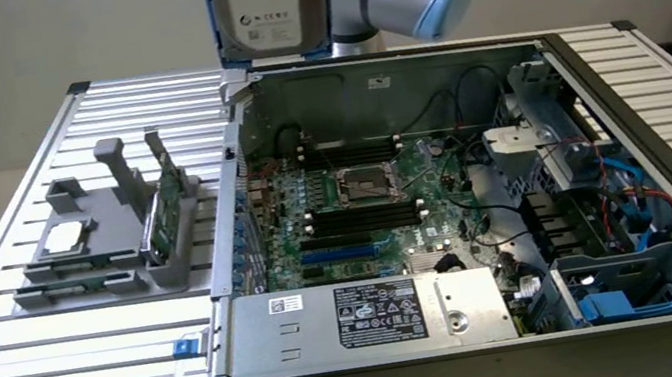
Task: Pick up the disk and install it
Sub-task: 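Pick up the disk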
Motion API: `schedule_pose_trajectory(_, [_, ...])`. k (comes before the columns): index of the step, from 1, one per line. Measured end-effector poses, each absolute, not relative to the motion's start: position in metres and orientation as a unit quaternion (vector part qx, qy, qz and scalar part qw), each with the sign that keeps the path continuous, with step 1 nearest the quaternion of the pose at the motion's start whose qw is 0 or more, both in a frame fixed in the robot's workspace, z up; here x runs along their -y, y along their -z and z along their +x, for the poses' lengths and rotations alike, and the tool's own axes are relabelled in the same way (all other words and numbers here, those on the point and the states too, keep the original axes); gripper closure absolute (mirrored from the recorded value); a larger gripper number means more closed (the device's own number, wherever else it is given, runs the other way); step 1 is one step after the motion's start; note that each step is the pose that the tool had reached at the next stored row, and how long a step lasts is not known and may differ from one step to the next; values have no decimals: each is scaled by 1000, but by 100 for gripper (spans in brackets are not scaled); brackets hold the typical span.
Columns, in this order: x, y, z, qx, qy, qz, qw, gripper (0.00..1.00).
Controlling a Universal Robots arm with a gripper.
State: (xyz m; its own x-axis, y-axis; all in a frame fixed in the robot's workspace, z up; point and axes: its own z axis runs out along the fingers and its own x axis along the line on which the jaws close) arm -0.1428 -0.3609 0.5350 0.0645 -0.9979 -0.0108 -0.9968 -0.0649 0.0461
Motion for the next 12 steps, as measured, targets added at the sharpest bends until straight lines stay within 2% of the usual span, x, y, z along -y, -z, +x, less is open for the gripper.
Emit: schedule_pose_trajectory(12, [384, -535, -93, 684, 23, 729, 16, 67])
